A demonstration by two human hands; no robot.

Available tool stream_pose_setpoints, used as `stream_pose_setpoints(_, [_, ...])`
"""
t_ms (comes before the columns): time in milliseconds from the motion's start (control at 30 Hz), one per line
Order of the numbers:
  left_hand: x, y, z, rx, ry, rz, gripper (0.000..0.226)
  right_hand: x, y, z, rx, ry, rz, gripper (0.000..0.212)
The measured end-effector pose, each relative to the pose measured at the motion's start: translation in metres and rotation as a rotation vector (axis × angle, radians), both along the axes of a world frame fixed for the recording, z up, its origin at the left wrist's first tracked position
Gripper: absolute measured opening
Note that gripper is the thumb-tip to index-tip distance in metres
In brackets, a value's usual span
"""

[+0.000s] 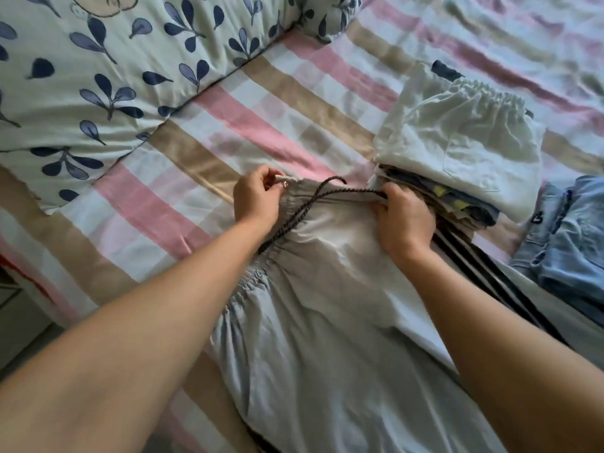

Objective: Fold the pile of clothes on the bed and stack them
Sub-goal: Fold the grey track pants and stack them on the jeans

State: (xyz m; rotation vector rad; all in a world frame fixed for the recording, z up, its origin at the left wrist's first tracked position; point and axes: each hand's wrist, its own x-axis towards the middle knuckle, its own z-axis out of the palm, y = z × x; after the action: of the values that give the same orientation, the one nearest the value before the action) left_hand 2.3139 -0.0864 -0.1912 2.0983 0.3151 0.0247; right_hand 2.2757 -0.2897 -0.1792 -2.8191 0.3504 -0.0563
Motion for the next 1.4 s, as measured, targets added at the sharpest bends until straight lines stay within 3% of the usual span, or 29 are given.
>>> stream_pose_setpoints(100, [0.016,-0.012,-0.003,0.214,-0.026,-0.04,0.027,0.011,0.007,-0.009,-0.07,0.057,-0.025,0.037])
stream_pose_setpoints(200, [-0.001,-0.017,-0.005,0.359,-0.103,-0.097,0.03,0.007,0.018,-0.008,-0.074,-0.094,0.156,0.04])
stream_pose_setpoints(267, [-0.017,-0.016,-0.007,0.315,-0.107,-0.206,0.03,0.008,0.027,-0.005,-0.02,-0.124,0.354,0.041])
stream_pose_setpoints(467, [-0.036,-0.009,0.0,0.108,0.107,-0.358,0.024,0.026,0.052,-0.002,-0.132,0.11,0.713,0.047])
stream_pose_setpoints(600, [-0.051,0.008,0.005,0.099,0.053,-0.541,0.014,0.029,0.049,0.005,-0.247,0.164,0.777,0.029])
stream_pose_setpoints(700, [-0.057,0.02,0.006,0.136,-0.018,-0.505,0.015,0.017,0.033,0.023,-0.285,0.038,0.767,0.028])
stream_pose_setpoints(800, [-0.06,0.024,0.008,0.185,-0.108,-0.517,0.014,-0.017,0.013,0.037,-0.275,-0.275,0.663,0.034])
stream_pose_setpoints(900, [-0.069,0.023,0.008,0.309,-0.209,-0.63,0.014,-0.062,-0.006,0.04,-0.306,-0.401,0.539,0.036])
stream_pose_setpoints(1000, [-0.082,0.017,0.005,0.463,-0.191,-0.717,0.022,-0.096,-0.021,0.029,-0.375,-0.212,0.462,0.006])
stream_pose_setpoints(1100, [-0.105,0.004,0.007,0.612,-0.096,-0.72,0.044,-0.126,-0.03,0.017,-0.229,0.117,0.277,0.033])
stream_pose_setpoints(1233, [-0.167,-0.032,0.017,0.441,-0.28,-0.607,0.038,-0.195,-0.049,0.015,0.01,-0.07,-0.008,0.031])
stream_pose_setpoints(1400, [-0.255,-0.108,0.02,0.199,-0.224,-0.846,0.032,-0.295,-0.072,0.015,0.125,-0.092,-0.264,0.028])
